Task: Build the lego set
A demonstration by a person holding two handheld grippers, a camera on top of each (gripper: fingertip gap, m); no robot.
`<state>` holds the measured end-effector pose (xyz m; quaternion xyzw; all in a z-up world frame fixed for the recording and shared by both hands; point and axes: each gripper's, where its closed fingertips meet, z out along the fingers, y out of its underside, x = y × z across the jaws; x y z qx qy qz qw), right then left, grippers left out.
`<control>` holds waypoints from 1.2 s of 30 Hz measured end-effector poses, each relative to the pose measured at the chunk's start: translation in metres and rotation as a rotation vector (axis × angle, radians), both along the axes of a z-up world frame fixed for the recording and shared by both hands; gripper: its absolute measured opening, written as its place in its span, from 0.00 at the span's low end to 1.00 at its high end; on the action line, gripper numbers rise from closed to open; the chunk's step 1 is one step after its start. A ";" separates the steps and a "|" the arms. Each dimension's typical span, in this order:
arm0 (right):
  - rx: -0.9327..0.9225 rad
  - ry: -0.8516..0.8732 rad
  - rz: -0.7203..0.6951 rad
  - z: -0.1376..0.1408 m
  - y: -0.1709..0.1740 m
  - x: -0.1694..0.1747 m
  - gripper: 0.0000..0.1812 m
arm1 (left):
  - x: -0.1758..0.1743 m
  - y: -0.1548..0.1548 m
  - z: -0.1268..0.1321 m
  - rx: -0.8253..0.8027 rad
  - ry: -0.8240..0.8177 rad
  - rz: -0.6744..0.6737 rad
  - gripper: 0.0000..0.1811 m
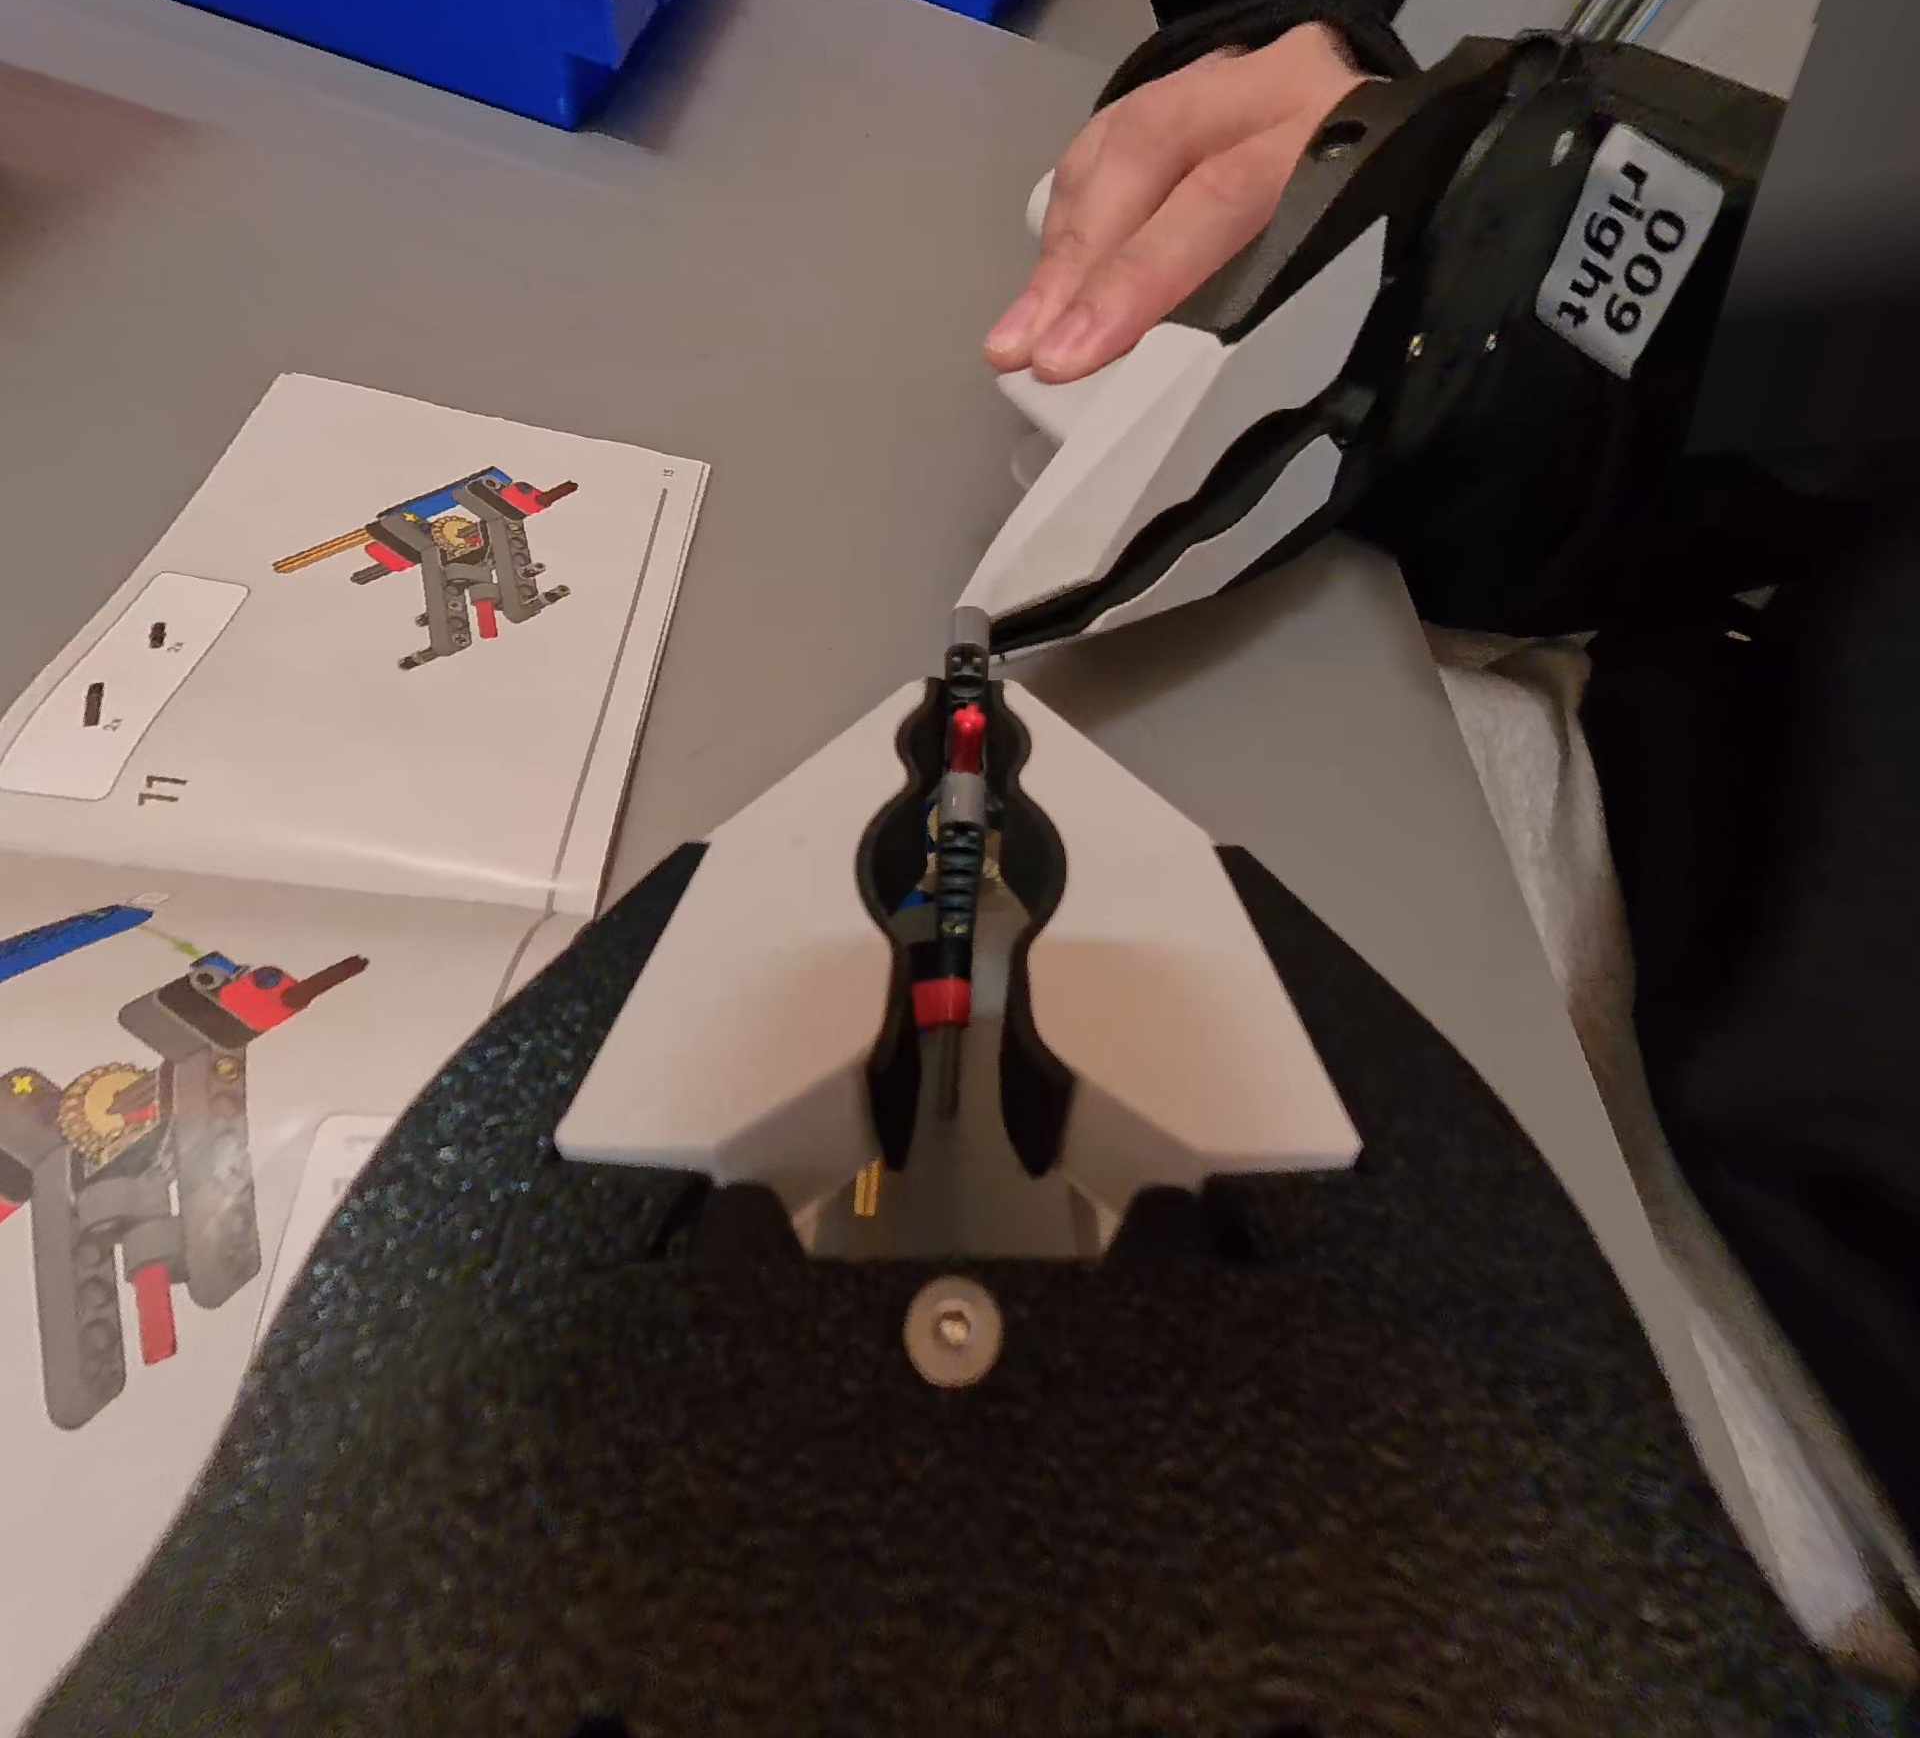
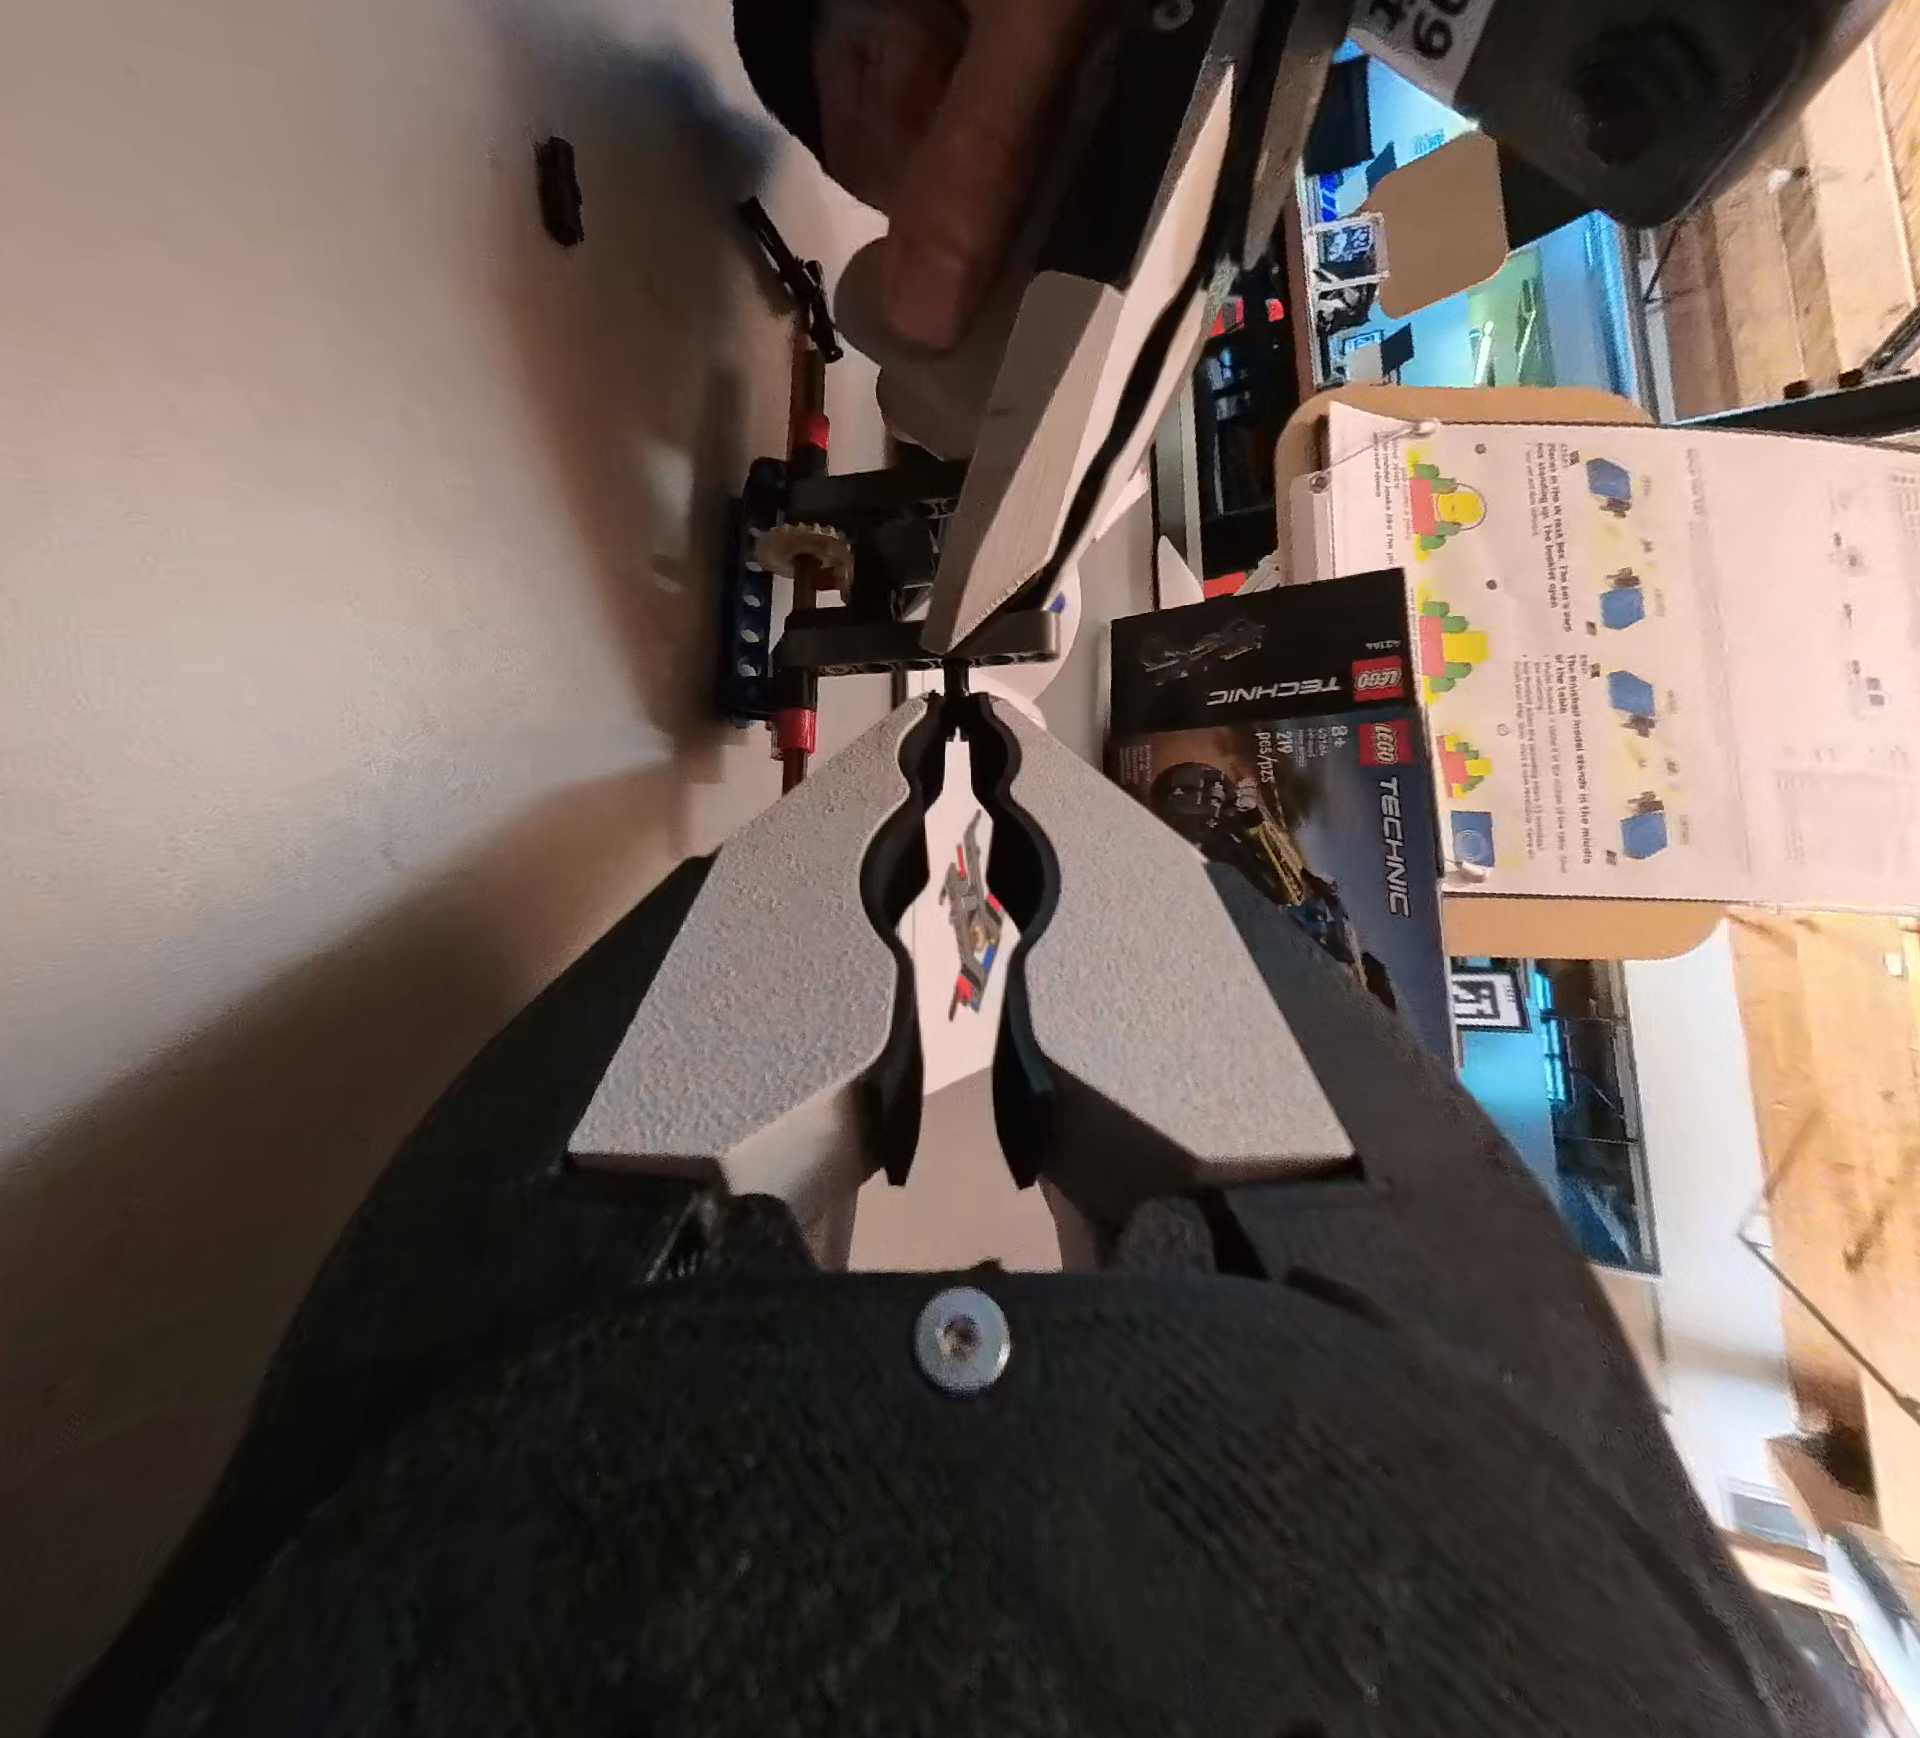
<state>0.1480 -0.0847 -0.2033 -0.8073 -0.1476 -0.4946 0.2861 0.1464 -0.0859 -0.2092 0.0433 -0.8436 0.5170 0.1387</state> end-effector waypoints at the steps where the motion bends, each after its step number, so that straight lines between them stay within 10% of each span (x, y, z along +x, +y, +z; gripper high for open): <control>1: 0.018 0.021 0.009 0.000 0.001 -0.001 0.02 | 0.000 0.000 0.000 0.000 -0.003 -0.005 0.03; 31: 0.017 0.071 0.181 0.006 0.042 -0.029 0.00 | -0.017 -0.017 0.000 0.034 0.041 -0.044 0.03; 36: 0.252 0.316 0.156 0.018 -0.005 -0.011 0.00 | 0.007 0.006 0.000 0.011 0.045 0.043 0.03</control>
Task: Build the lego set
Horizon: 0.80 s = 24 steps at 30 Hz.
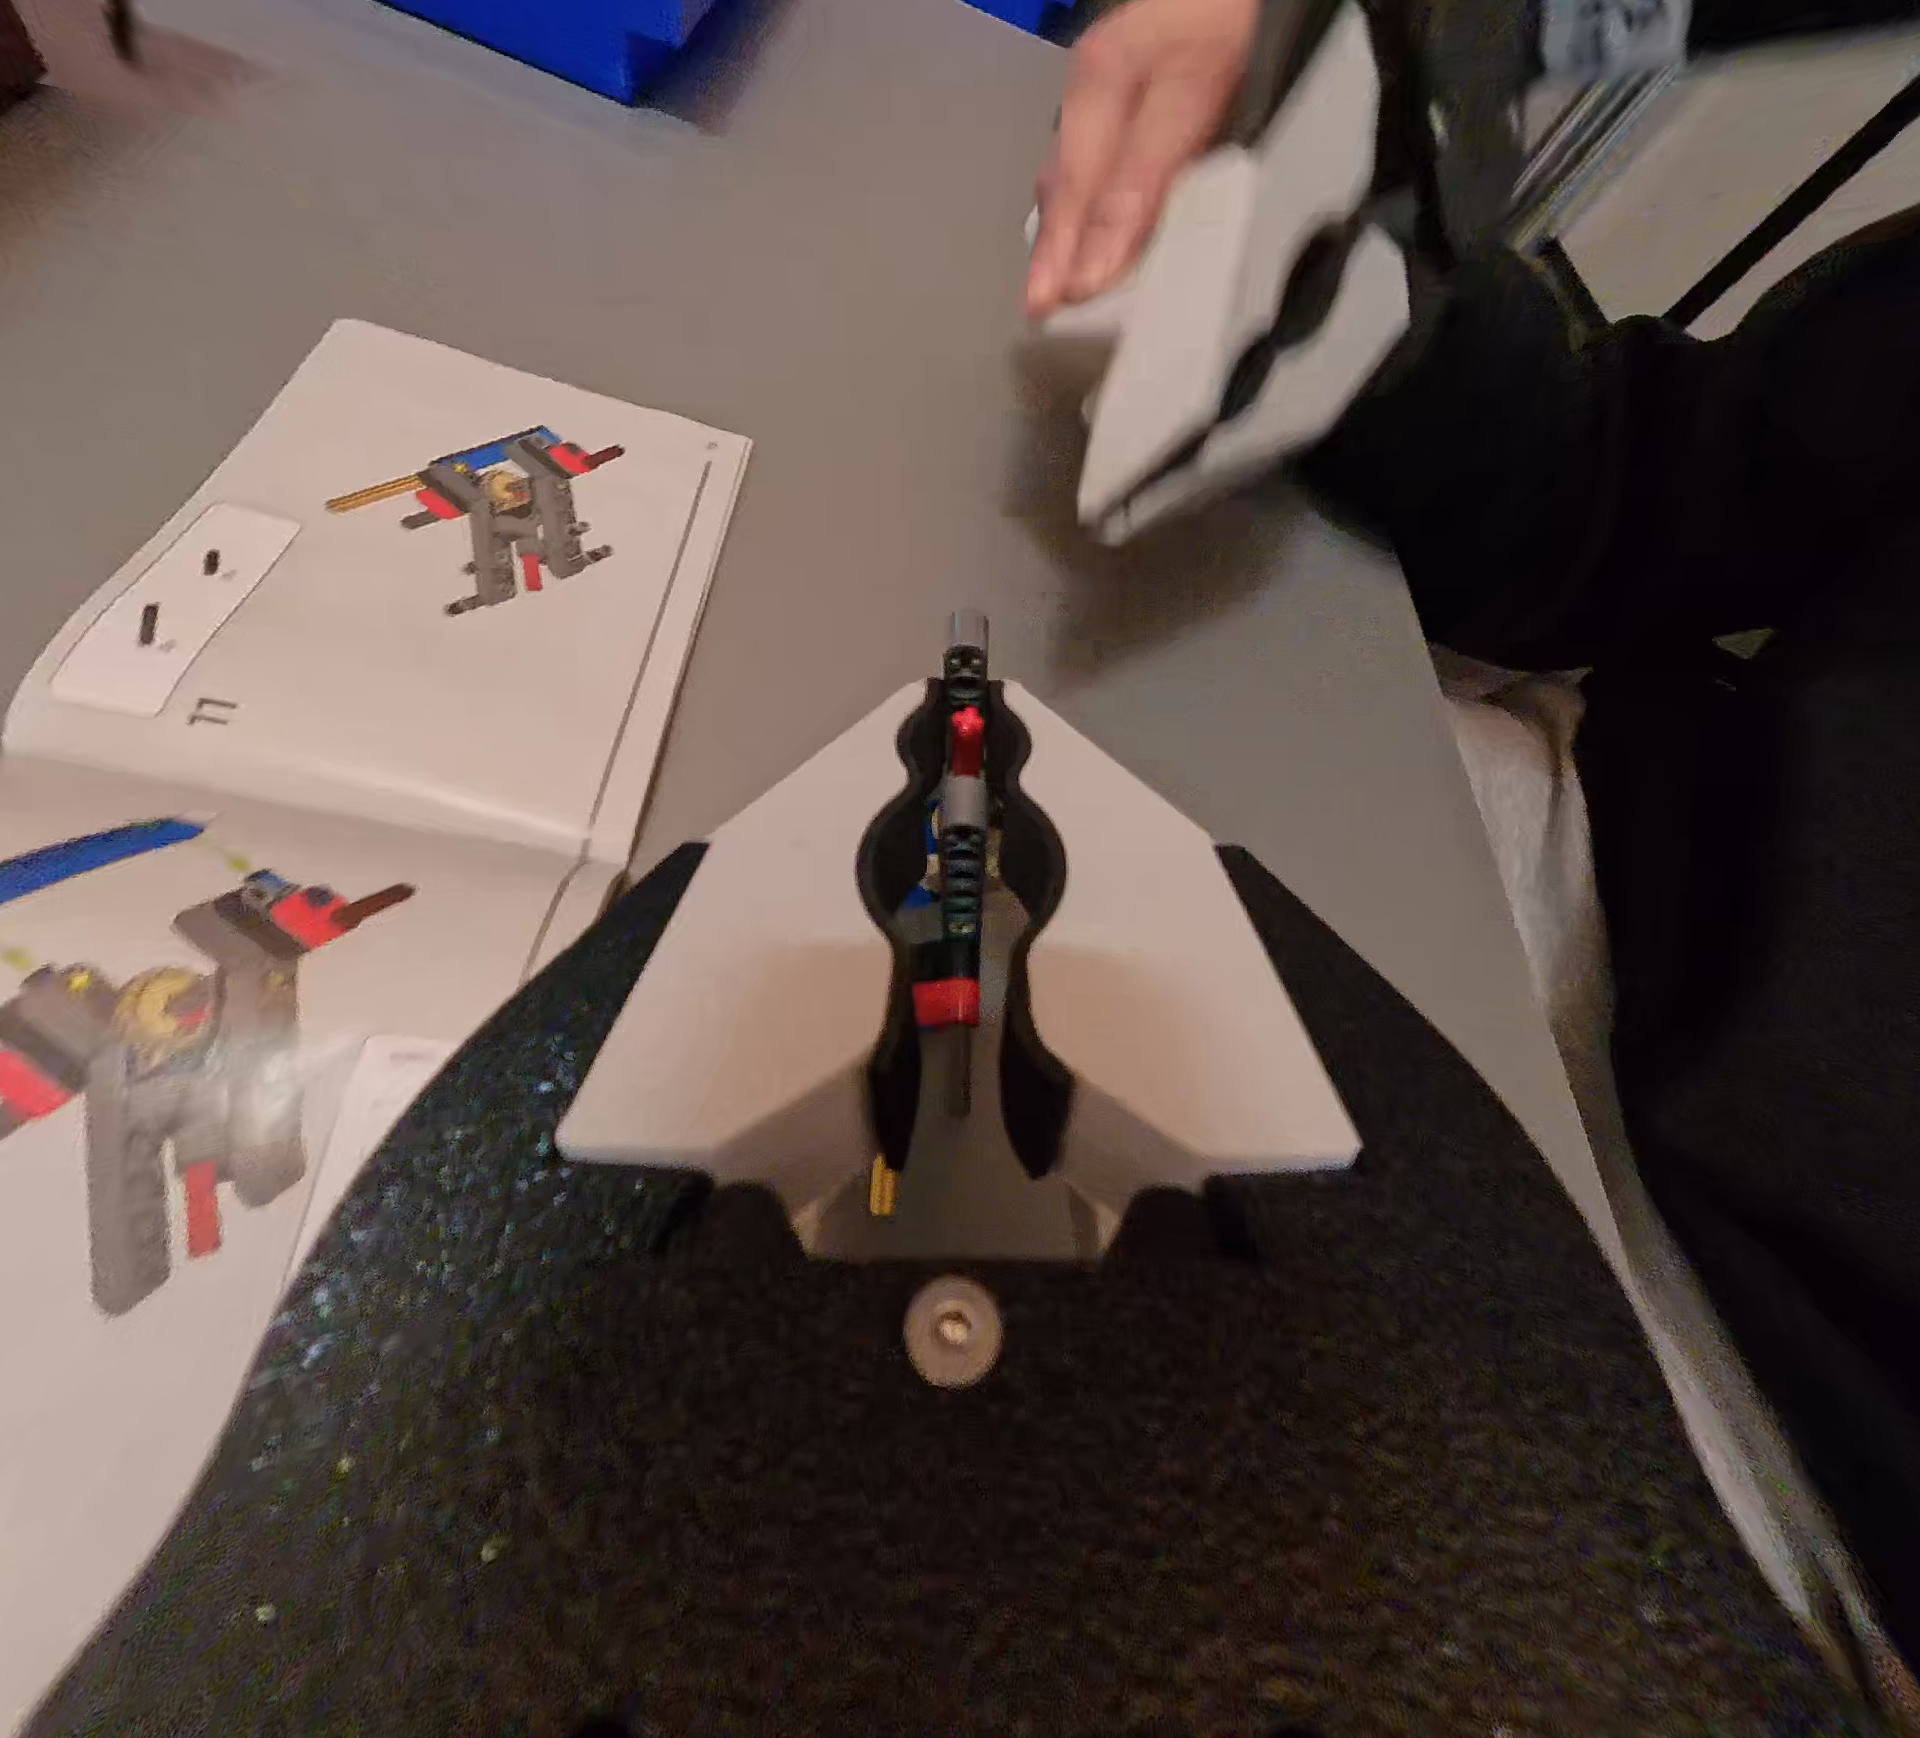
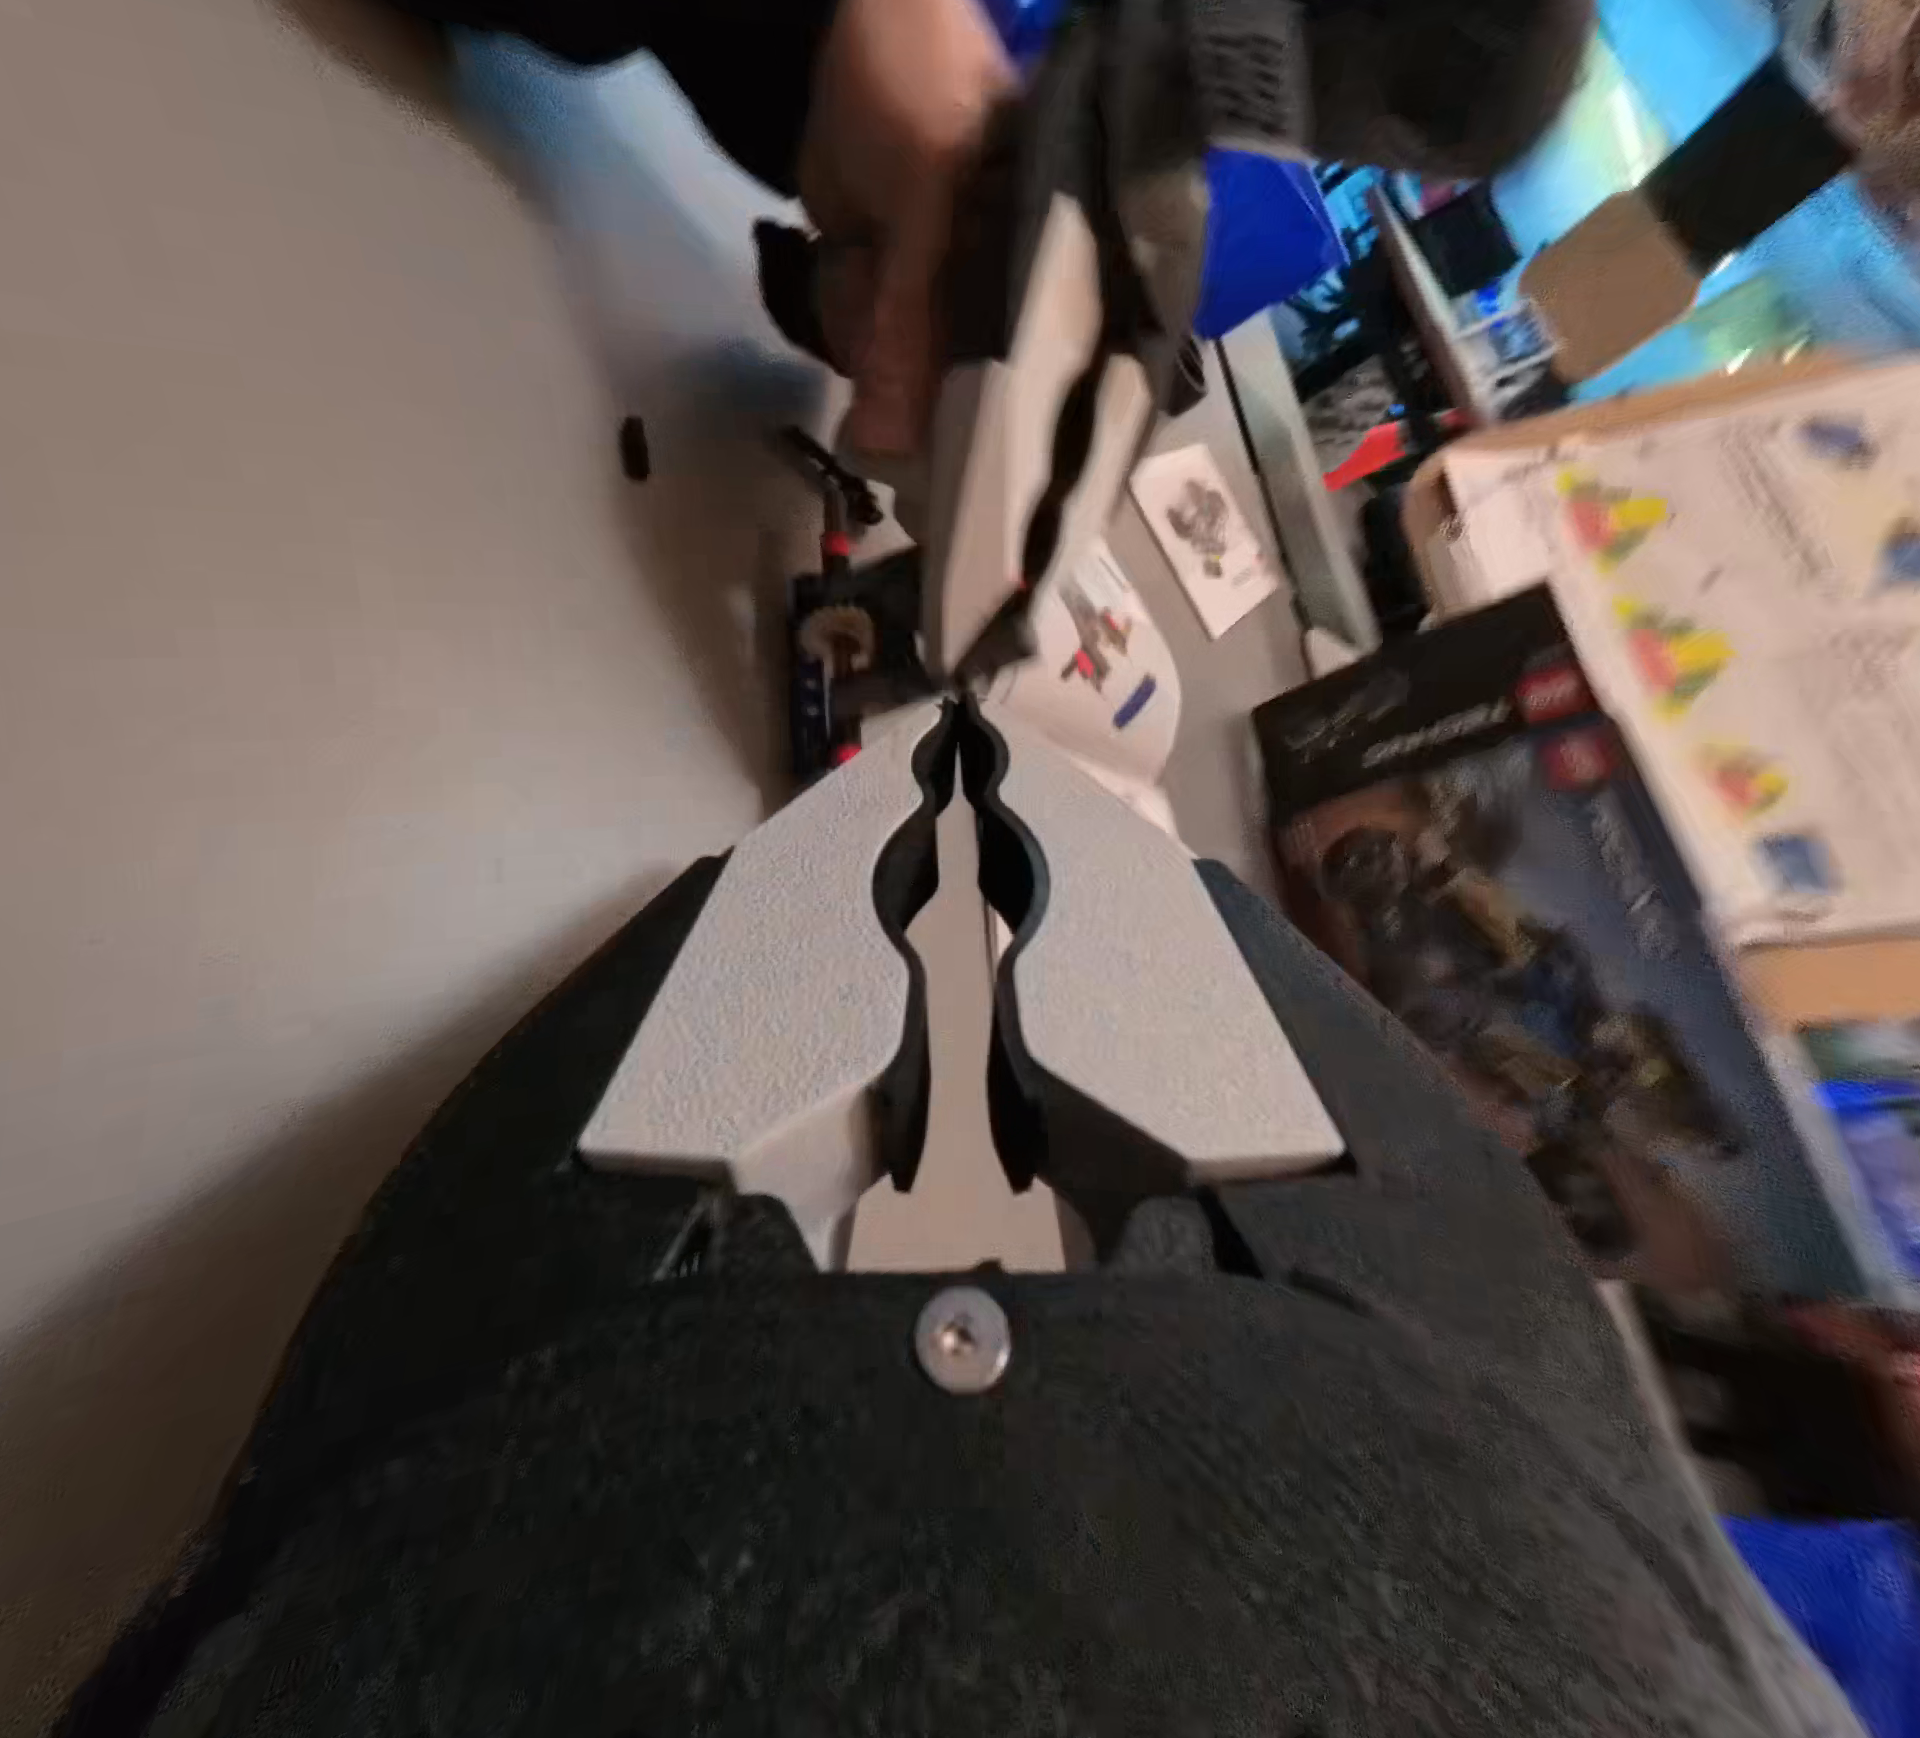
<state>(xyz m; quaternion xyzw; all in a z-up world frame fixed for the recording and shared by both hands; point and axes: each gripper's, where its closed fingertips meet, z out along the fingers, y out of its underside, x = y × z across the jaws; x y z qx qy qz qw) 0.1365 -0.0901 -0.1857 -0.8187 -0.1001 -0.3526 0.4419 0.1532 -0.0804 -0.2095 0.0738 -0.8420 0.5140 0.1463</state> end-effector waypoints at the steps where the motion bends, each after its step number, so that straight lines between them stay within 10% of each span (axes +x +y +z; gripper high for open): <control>1: 0.066 0.116 -0.015 0.005 -0.017 0.004 0.00 | 0.002 0.002 0.000 -0.004 0.009 0.004 0.03; 9: 0.333 0.351 -0.600 -0.010 -0.146 0.080 0.06 | 0.001 0.000 0.000 -0.047 0.076 -0.016 0.03; 24: 0.225 0.330 -0.724 -0.035 -0.146 0.083 0.15 | -0.009 0.001 0.001 -0.066 0.078 -0.077 0.03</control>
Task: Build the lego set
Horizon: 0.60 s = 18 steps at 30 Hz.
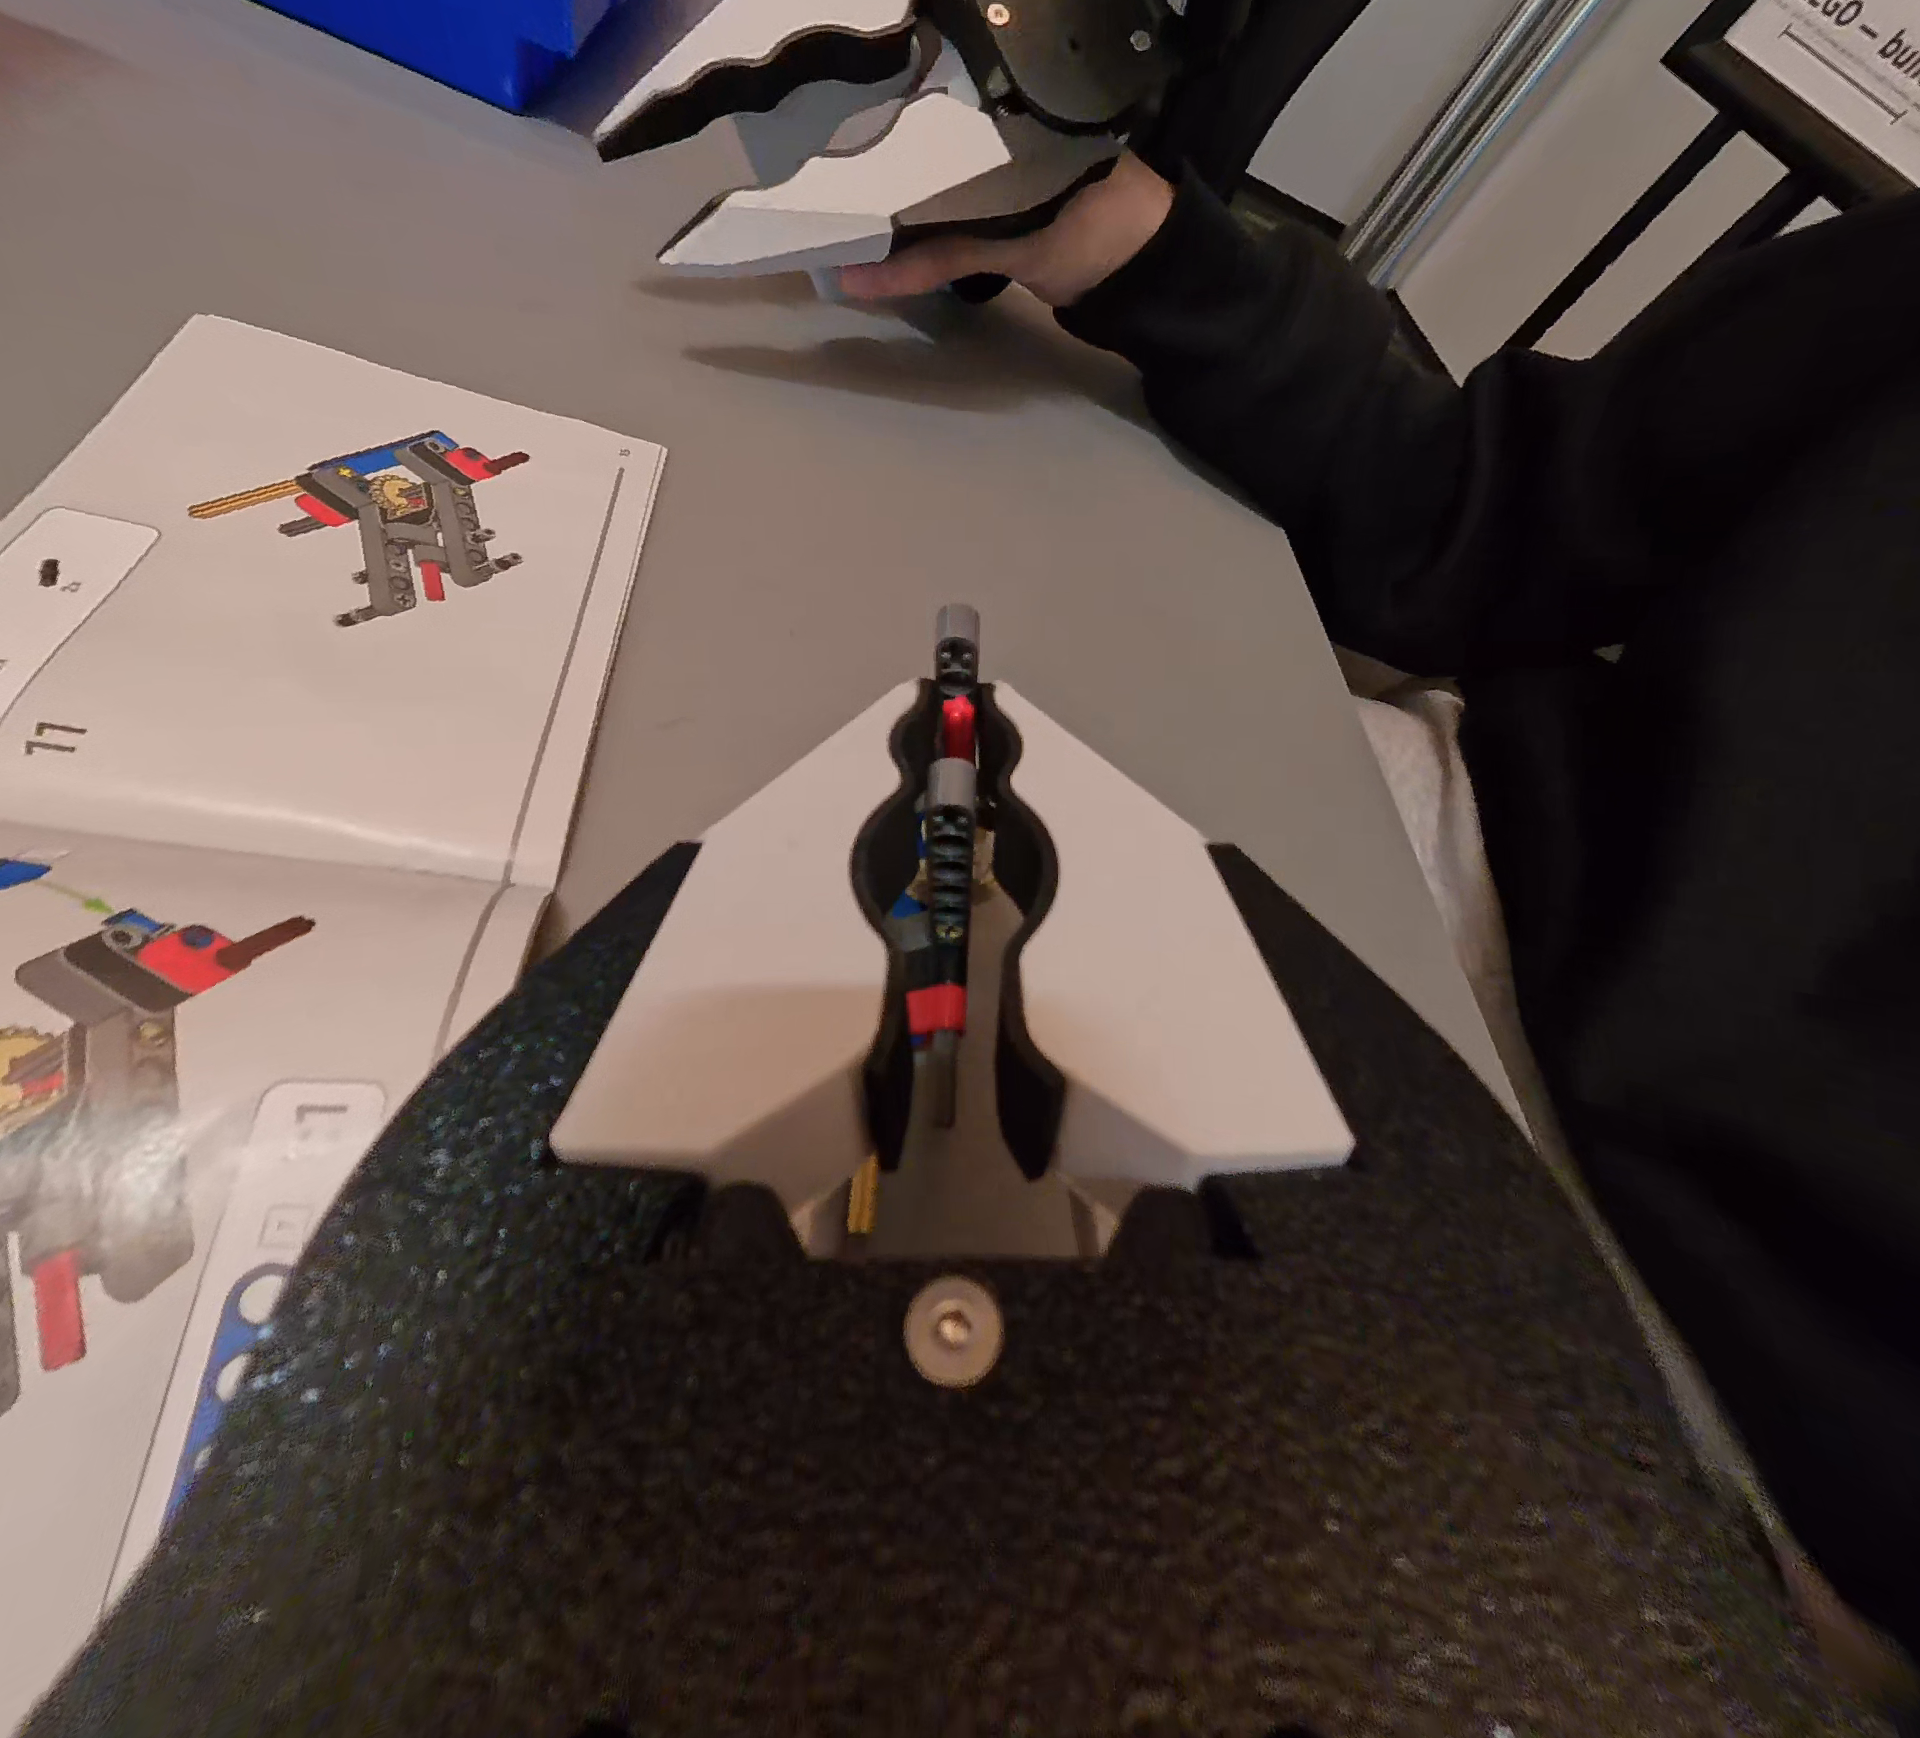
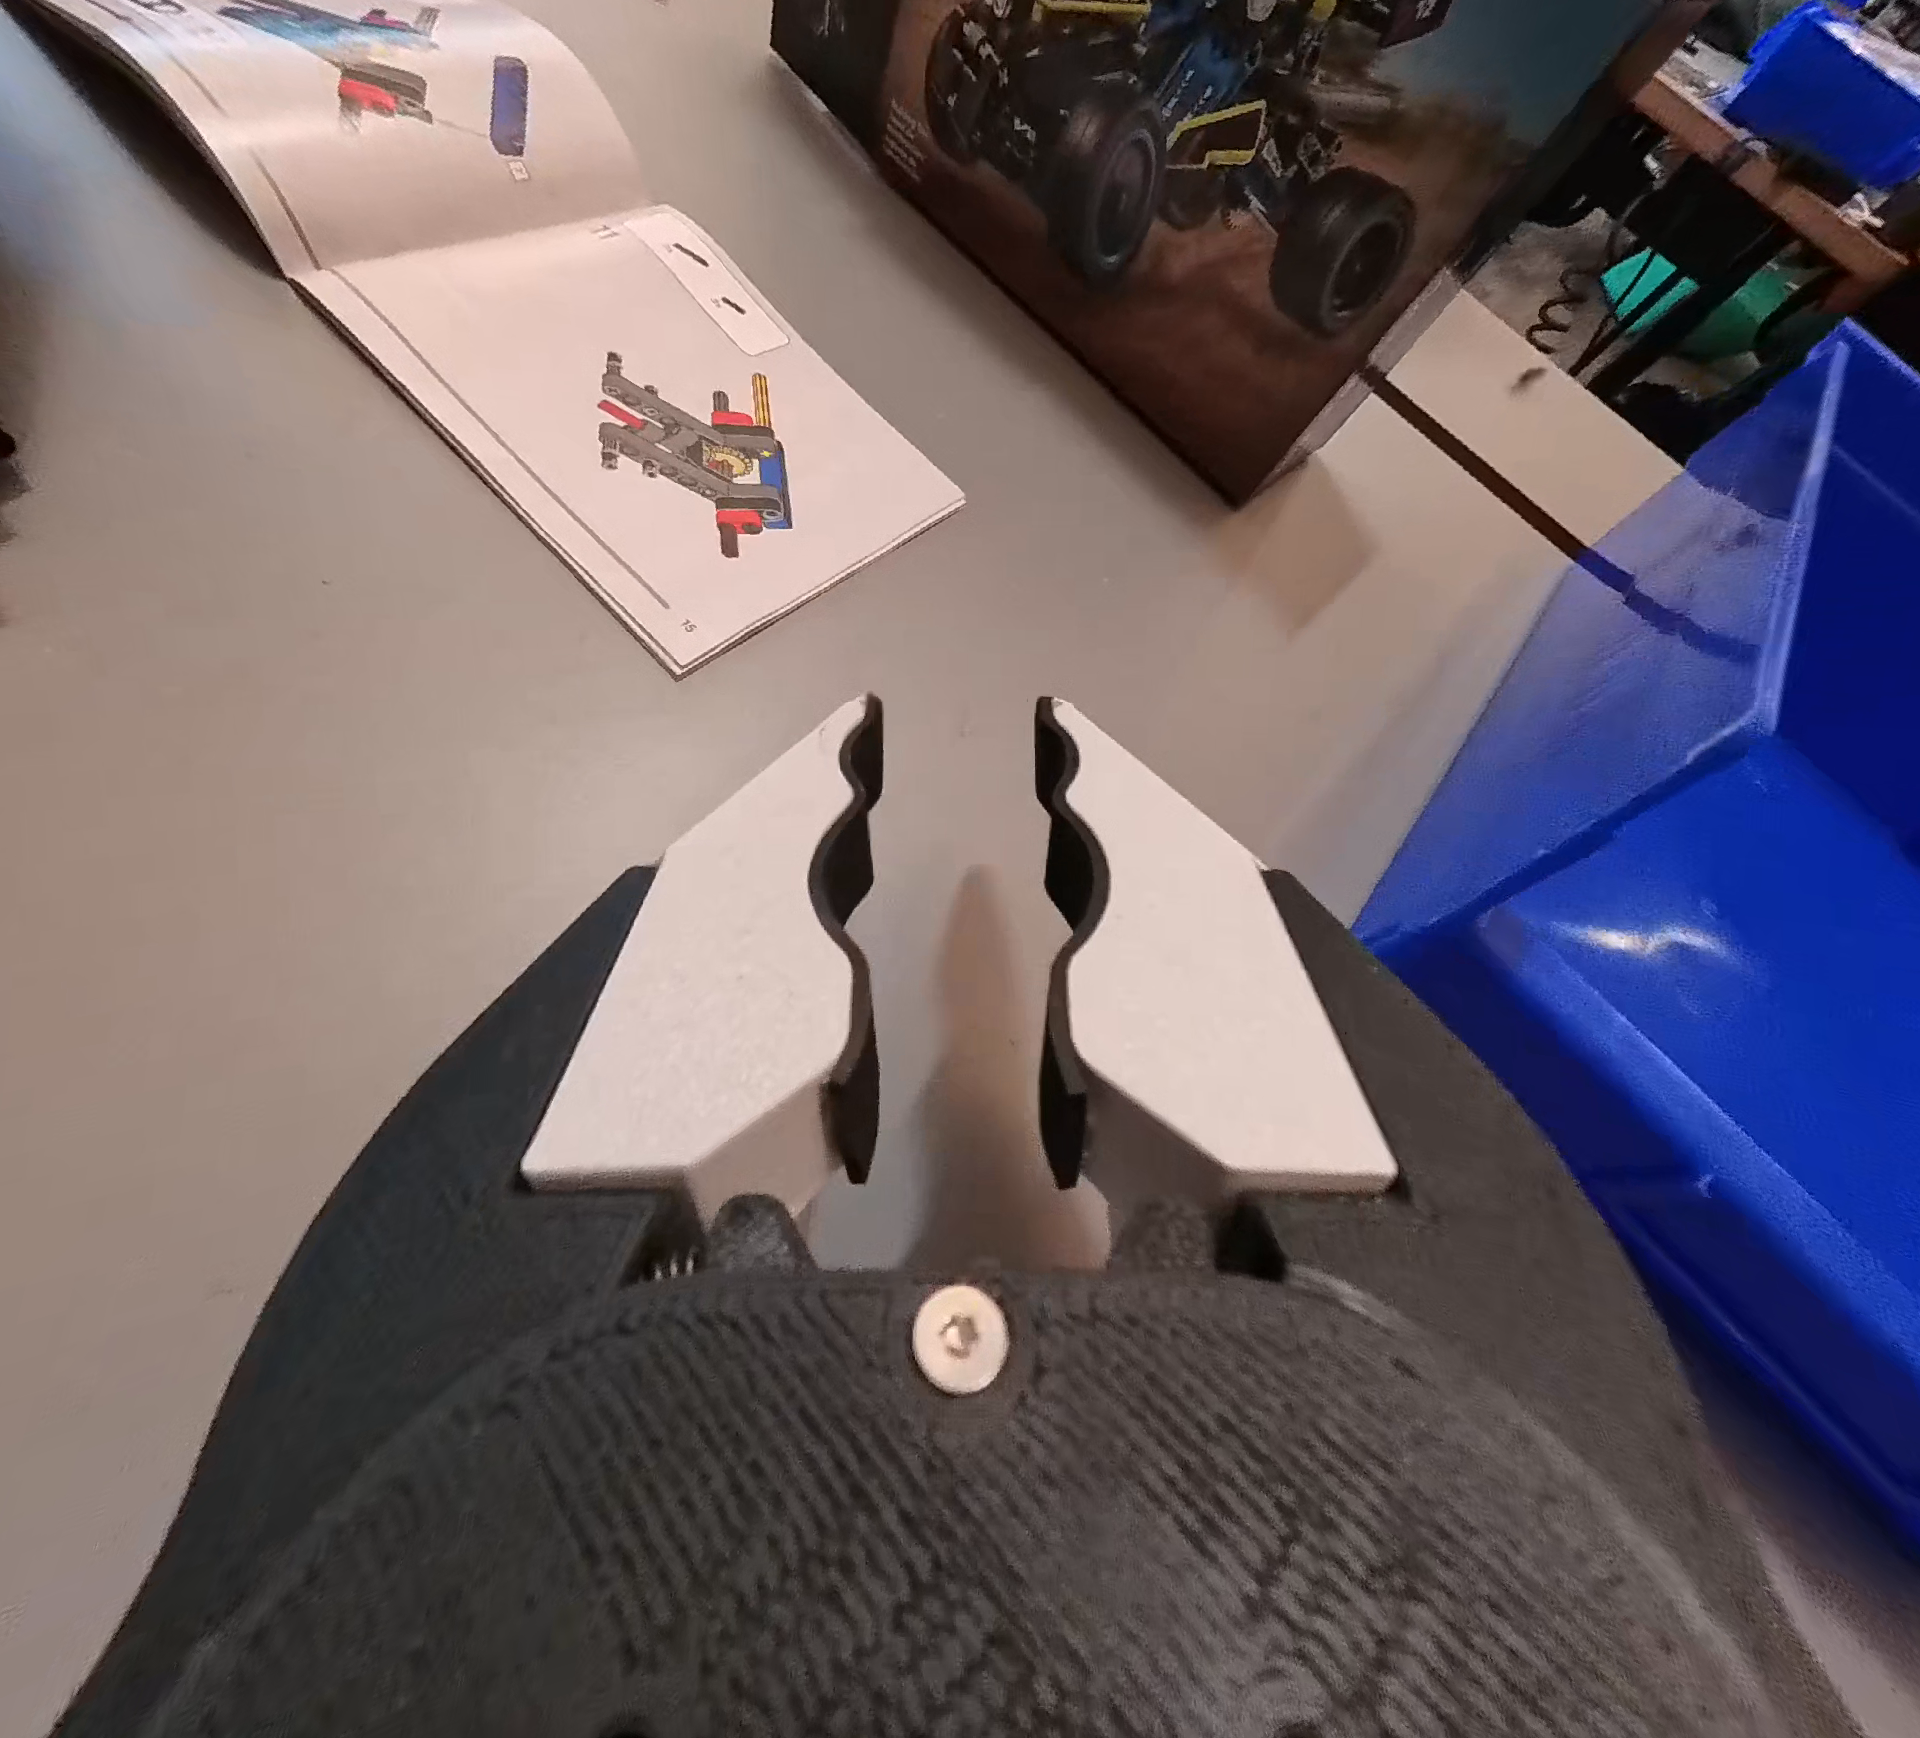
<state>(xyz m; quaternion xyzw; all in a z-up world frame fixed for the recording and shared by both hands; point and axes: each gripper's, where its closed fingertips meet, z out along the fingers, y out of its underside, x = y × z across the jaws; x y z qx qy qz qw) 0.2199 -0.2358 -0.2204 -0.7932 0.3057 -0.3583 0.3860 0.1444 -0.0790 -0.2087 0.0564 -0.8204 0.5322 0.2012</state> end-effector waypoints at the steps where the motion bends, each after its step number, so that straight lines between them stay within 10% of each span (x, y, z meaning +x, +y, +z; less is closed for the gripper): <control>1: -0.009 0.004 -0.006 -0.001 0.000 0.001 0.16 | -0.001 0.000 0.000 -0.001 -0.004 -0.009 0.03; 5: 0.034 -0.015 0.006 0.007 0.001 0.001 0.18 | -0.003 0.000 0.000 -0.001 0.007 -0.023 0.03; 9: 0.047 -0.181 0.022 0.092 -0.010 0.032 0.15 | -0.002 0.000 0.000 0.000 0.027 -0.022 0.03; 14: -0.050 -0.084 0.128 0.167 -0.034 0.166 0.23 | -0.006 0.000 0.000 0.001 0.039 -0.047 0.03; 18: -0.147 0.092 0.282 0.152 -0.028 0.278 0.32 | -0.005 0.000 -0.001 0.004 0.059 -0.048 0.03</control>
